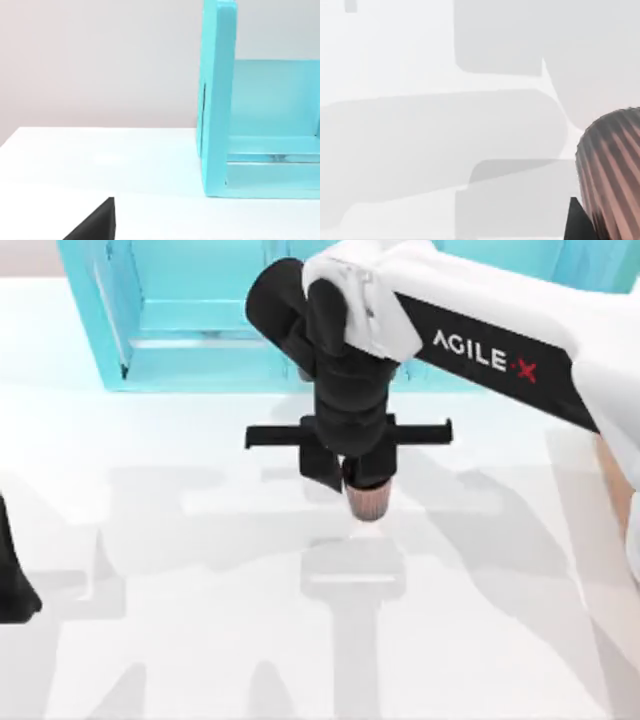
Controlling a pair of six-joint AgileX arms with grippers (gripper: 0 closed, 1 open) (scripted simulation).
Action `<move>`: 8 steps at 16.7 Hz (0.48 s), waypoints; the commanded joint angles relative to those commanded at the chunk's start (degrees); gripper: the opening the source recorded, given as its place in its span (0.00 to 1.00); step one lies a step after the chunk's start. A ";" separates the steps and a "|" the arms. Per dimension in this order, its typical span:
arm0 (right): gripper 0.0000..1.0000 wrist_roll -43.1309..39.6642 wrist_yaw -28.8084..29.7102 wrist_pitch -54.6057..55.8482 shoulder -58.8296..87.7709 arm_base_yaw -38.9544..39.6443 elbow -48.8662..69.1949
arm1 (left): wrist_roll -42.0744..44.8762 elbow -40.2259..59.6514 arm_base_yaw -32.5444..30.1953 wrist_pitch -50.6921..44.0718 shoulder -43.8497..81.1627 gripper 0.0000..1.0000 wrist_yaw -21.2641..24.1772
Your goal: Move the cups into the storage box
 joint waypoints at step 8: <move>0.00 -6.88 -0.79 -6.14 -12.96 -6.42 -6.28 | 0.00 0.00 0.00 0.00 0.00 1.00 0.00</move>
